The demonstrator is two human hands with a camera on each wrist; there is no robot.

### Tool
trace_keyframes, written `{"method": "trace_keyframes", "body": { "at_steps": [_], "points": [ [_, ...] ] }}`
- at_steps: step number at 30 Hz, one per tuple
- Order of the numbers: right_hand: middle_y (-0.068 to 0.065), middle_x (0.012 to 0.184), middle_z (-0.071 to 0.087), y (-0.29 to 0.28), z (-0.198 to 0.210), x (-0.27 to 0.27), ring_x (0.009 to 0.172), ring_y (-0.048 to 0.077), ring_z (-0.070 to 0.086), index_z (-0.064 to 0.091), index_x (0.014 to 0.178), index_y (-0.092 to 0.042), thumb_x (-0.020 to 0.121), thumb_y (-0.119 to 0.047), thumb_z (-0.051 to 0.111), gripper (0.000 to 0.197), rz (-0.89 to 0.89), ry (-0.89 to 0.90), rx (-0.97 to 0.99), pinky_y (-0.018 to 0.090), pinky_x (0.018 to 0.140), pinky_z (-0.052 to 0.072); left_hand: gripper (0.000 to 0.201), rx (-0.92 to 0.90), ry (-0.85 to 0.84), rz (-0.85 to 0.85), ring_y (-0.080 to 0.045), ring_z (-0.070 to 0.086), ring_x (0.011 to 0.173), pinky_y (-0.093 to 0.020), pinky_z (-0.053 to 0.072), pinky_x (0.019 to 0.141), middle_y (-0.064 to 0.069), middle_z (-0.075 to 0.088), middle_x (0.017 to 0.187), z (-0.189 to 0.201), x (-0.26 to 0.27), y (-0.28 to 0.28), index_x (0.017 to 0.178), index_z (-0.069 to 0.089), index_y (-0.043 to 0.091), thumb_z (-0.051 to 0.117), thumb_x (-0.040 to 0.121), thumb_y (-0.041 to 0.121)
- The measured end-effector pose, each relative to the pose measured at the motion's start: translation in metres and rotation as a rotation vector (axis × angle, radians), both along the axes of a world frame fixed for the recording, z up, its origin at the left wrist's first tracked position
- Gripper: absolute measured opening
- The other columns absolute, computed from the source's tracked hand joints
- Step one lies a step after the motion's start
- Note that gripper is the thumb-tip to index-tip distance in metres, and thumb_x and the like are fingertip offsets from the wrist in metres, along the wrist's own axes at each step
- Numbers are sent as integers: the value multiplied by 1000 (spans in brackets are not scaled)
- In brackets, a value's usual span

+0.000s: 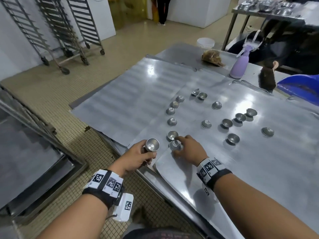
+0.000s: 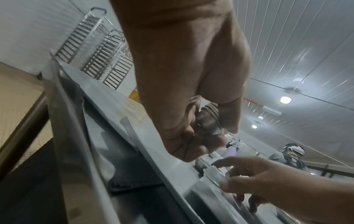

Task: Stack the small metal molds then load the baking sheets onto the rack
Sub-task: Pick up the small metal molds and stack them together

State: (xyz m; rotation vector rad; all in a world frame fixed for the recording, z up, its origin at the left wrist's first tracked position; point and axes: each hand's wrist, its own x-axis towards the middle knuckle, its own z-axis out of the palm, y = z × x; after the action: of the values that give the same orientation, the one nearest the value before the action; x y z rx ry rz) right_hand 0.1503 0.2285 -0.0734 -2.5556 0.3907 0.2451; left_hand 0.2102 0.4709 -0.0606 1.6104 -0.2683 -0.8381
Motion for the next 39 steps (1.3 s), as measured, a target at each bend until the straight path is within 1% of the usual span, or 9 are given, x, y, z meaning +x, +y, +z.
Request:
{"method": "trace_keyframes", "body": {
  "at_steps": [4,8,11,13,17,21,25,31,39],
  "points": [
    [-6,100,49,12,-6,-2,88,21,56,60,115,-35,85,-44,59,32,-130,-79,2,31,75,41,35,-20,17,-127,-21,59,70,-40,51,72,-7,69,84,-5,35,-1,125,61,18,74,93,10],
    [-6,100,59,17,-6,-6,91,21,59,58,104,-27,82,-39,59,24,-266,-143,50,33,78,47,36,-10,15,-242,-20,59,69,-36,51,70,-7,69,84,-6,60,-15,126,60,16,73,93,9],
    [-4,113,62,19,-4,-13,101,19,61,58,119,-27,84,-38,57,37,-363,-192,100,33,88,49,36,-24,25,-322,-20,59,70,-36,50,70,-11,69,87,-7,70,-26,127,60,16,73,93,10],
    [-2,124,56,18,-2,-17,107,18,58,55,133,-27,87,-37,59,47,-386,-202,109,31,93,46,35,-35,38,-364,-20,59,70,-36,50,70,-11,69,87,-7,74,-33,125,61,16,74,93,10],
    [-1,116,51,9,0,-23,97,21,58,58,121,-26,84,-28,66,38,-416,-174,87,27,82,43,38,-41,47,-428,-22,60,71,-36,50,70,-11,69,87,-5,75,-44,123,62,14,76,88,18],
    [0,107,56,1,-2,-32,94,20,57,59,110,-24,82,-32,72,32,-393,-146,57,27,77,39,46,-47,63,-439,-21,61,72,-33,50,69,-10,71,87,-4,70,-52,123,60,11,77,81,22],
    [0,113,65,-4,-2,-41,102,19,62,62,119,-23,82,-37,71,41,-372,-122,69,31,86,46,48,-72,92,-423,-24,62,72,-34,51,68,-12,68,85,-6,60,-56,121,57,8,78,79,19],
    [1,122,65,-8,-1,-48,113,20,61,58,135,-22,84,-43,70,56,-322,-103,68,32,97,46,26,-64,89,-381,-21,59,69,-32,51,67,-11,66,85,-9,49,-56,116,59,6,71,93,5],
    [2,114,64,-8,-6,-52,106,22,61,62,126,-24,84,-54,68,51,-287,-100,49,33,89,48,33,-88,72,-266,-19,53,65,-35,48,61,-9,59,80,-6,36,-59,120,57,2,72,91,7]
  ]
}}
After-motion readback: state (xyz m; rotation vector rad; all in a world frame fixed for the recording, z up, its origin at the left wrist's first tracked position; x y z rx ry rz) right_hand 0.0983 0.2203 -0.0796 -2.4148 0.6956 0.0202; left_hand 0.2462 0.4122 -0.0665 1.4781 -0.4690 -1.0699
